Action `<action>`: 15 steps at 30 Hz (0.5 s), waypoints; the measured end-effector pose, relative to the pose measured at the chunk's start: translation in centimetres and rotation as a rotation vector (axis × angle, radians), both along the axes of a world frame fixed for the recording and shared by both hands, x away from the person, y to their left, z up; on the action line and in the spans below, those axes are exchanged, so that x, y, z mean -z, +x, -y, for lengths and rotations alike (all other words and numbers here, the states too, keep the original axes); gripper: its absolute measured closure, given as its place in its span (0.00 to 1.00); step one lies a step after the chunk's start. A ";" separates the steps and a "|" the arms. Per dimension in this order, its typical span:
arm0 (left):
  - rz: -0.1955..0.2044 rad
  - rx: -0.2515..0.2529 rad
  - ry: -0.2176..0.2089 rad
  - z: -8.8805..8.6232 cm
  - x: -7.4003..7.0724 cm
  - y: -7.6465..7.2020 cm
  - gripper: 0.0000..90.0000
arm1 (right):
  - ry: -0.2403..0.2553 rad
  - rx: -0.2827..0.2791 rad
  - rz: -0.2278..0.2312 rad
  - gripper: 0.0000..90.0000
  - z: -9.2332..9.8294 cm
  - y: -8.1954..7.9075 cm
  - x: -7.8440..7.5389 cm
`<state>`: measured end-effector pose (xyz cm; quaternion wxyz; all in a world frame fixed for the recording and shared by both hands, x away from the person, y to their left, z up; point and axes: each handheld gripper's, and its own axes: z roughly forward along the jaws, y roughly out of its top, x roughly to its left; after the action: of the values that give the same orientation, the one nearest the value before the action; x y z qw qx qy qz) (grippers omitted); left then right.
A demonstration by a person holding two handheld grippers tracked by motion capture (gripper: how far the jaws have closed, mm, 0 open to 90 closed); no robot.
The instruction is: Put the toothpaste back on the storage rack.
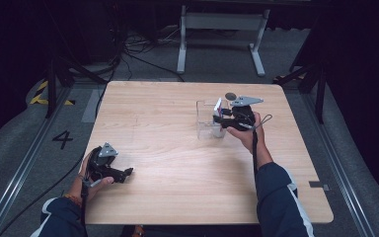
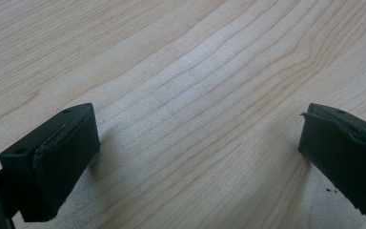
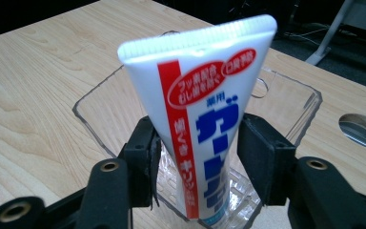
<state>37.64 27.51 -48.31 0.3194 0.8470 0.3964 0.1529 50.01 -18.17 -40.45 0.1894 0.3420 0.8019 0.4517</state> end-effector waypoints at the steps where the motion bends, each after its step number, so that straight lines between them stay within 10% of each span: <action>1: 0.000 0.000 0.000 0.0 0.0 0.0 0.00 | -0.001 0.001 0.000 0.56 0.0 0.0 0.0; 15: 0.000 0.000 0.000 0.0 0.0 0.0 0.00 | -0.032 0.017 0.012 0.40 -0.3 -0.8 -0.8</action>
<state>37.65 27.51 -48.31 0.3194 0.8470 0.3965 0.1531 49.21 -17.90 -39.60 0.2034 0.3429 0.8049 0.4395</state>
